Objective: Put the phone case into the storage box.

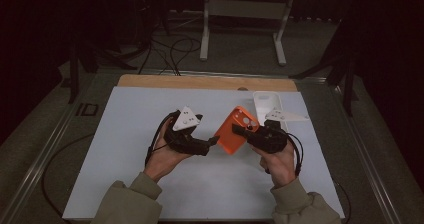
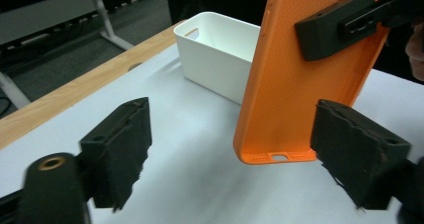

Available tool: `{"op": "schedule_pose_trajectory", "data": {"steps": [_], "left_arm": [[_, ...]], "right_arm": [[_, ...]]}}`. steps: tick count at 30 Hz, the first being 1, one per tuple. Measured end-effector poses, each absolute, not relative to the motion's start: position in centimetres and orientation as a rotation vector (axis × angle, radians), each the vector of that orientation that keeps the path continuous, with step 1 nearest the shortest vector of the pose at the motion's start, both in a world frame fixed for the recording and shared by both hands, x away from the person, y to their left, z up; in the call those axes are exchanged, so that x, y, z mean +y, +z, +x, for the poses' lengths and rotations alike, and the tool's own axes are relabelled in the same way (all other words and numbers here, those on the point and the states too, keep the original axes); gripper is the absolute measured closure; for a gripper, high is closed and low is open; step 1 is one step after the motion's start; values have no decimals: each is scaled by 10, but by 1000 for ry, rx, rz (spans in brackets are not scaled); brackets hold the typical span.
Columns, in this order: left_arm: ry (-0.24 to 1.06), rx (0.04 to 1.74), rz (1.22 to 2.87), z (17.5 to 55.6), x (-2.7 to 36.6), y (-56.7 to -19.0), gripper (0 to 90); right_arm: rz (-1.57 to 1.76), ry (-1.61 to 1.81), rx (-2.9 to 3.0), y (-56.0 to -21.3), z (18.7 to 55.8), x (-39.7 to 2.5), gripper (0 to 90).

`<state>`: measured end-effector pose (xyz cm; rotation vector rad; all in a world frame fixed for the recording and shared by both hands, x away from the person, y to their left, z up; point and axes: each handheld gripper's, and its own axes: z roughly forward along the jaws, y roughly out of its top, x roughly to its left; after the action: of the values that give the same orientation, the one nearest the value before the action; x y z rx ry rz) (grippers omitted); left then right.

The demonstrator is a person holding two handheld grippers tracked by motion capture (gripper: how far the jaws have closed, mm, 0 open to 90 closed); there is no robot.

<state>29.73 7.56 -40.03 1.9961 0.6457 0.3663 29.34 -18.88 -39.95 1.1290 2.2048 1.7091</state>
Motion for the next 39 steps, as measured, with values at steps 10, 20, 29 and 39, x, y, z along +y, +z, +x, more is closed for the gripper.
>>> {"op": "schedule_pose_trajectory", "data": {"steps": [10,20,29,39], "left_arm": [[318,635,2002,300,80,-399,144],[274,595,2023,301,81,-398,133],[256,582,2038,301,81,-398,125],[228,561,2057,302,79,-400,127]], "right_arm": [[1099,1693,2215,-398,292,-192,863],[1068,1688,2229,-398,290,-192,863],[1056,1688,2233,-397,290,-193,863],[1022,1691,2243,-397,288,-192,862]]}}
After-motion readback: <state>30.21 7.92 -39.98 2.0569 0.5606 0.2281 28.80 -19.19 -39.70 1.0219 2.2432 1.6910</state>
